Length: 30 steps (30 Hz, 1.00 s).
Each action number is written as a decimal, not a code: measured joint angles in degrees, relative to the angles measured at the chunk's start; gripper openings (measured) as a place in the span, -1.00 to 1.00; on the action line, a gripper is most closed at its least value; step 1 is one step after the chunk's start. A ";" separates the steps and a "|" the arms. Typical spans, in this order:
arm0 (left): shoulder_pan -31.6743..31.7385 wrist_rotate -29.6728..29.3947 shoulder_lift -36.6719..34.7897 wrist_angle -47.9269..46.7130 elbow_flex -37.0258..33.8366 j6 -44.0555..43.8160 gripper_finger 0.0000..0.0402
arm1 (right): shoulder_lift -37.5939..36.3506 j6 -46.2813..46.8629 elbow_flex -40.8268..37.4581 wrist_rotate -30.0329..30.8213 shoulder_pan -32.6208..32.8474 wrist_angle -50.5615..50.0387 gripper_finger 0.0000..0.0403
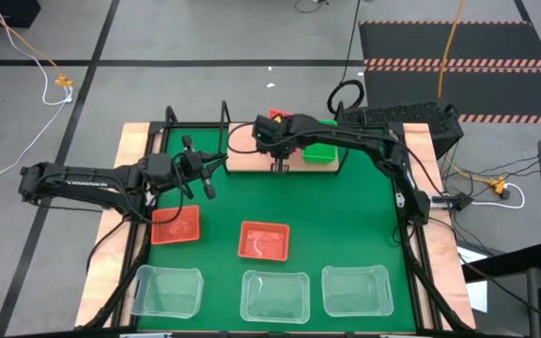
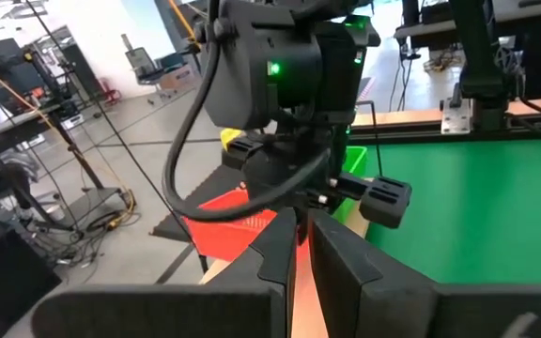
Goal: Stack baskets on shelf by color
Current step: Put the right orange bin on the shelf
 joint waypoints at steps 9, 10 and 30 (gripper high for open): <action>0.04 -0.69 0.00 -1.10 0.00 -0.02 -0.81 | 0.26 1.93 -1.64 -0.26 1.04 -0.85 -1.00; 0.04 -0.71 0.00 -1.24 0.00 -0.02 -0.81 | 0.24 1.93 -2.30 -0.23 1.16 -0.27 -1.00; 0.04 -0.79 0.00 -1.30 0.00 -1.05 -0.81 | 0.21 0.49 -6.14 -4.77 1.27 4.72 -0.94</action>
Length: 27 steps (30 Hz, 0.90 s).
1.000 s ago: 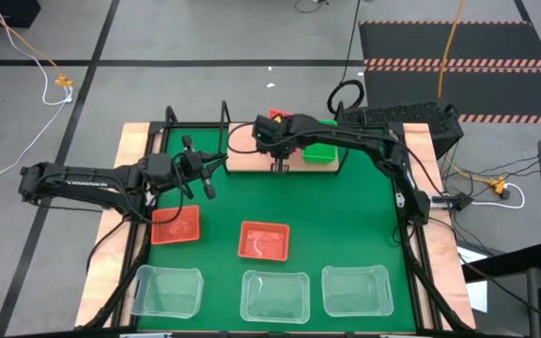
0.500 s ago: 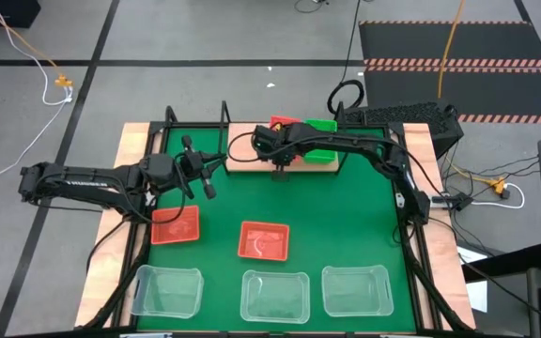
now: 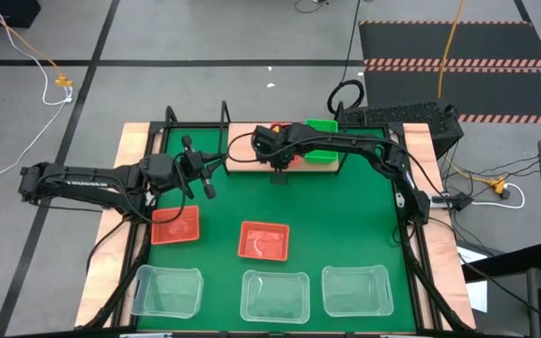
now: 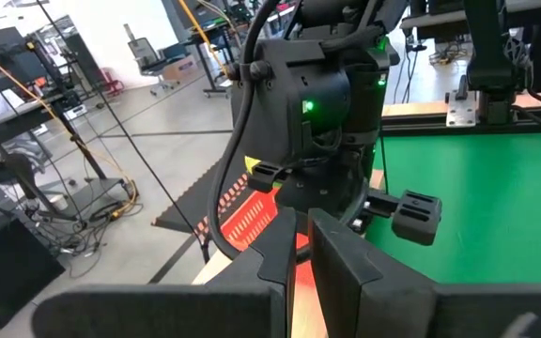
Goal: Stack baskets on shelf by color
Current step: Put the right orange bin on the shelf, then stack the right orange bin on the orange bin on the shelf
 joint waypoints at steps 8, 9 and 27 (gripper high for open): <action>0.00 -0.02 0.00 -0.02 0.00 0.02 -0.81 | 0.00 -2.79 0.00 0.04 0.46 0.14 -0.91; 0.00 -0.01 0.00 -0.02 0.00 0.02 -0.81 | 0.00 -3.12 0.00 0.04 0.46 0.14 -0.89; 0.02 -0.38 0.00 -1.08 0.00 -0.18 -0.81 | -9.16 -8.60 0.04 -1.75 1.76 2.94 -0.18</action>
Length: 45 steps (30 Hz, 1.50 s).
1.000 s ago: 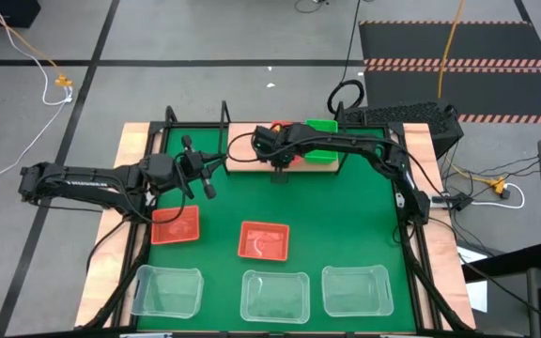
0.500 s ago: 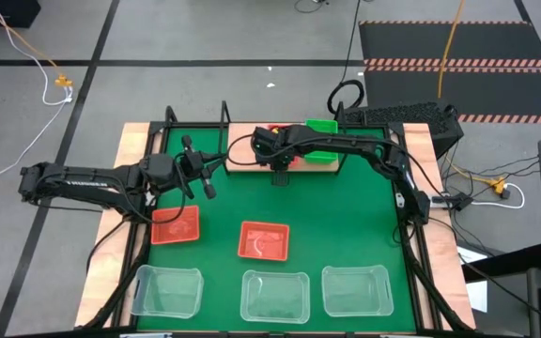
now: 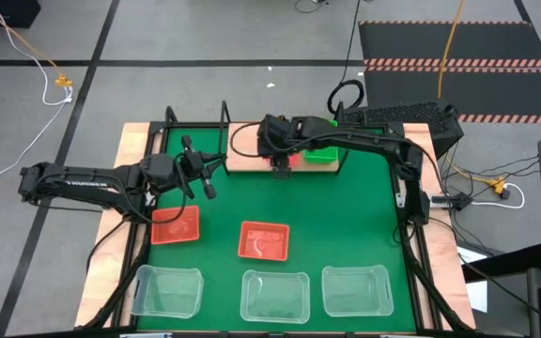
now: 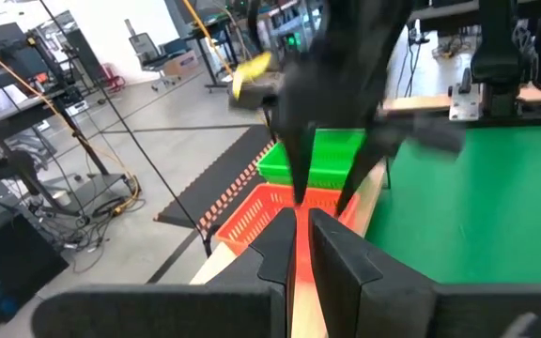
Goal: Stack baskets on shelf by color
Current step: Stack the right orange bin on the orange bin on the shelf
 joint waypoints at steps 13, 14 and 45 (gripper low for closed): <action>-0.02 -0.10 0.00 -1.37 0.00 -1.76 -0.81 | -18.04 -32.15 -31.57 -22.86 13.70 14.71 -0.20; -0.02 -0.10 0.00 -1.17 0.00 -2.23 -0.81 | -19.03 -33.85 -35.53 -21.70 15.06 19.09 -0.20; 1.53 -0.03 0.09 0.08 0.00 -4.58 -0.81 | -13.79 -39.03 -50.55 -11.56 22.88 41.63 -0.23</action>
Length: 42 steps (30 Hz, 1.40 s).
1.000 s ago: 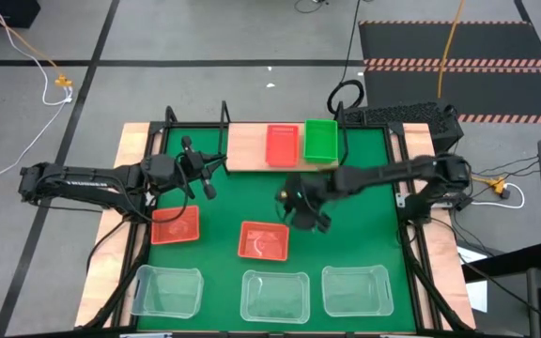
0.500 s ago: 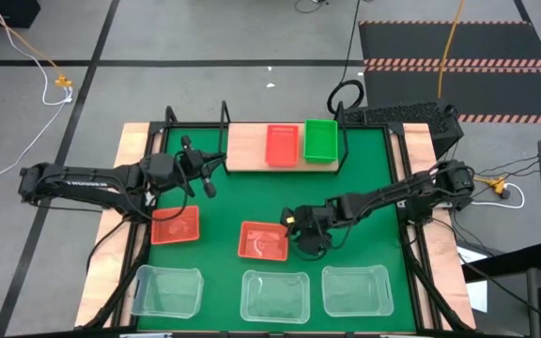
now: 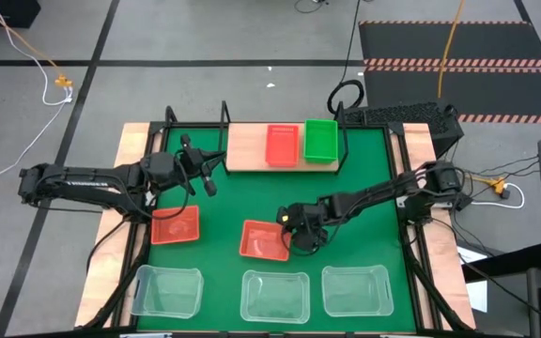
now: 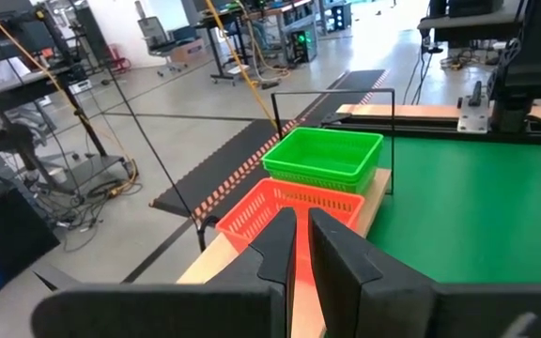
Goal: Stack baskets on shelf by color
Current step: Stack the right orange bin on the orange bin on the shelf
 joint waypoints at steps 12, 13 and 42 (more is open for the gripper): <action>0.04 0.04 0.01 -0.69 0.00 -0.03 -0.81 | -4.98 5.41 3.13 -9.27 -1.61 -2.38 -0.95; 0.05 0.04 0.00 -0.68 0.00 -0.07 -0.81 | -6.48 6.95 3.19 -10.60 -2.03 -2.02 -0.94; 0.63 -0.02 0.02 5.11 0.00 2.06 -0.81 | -2.38 43.05 38.59 16.62 -25.64 -34.24 -1.00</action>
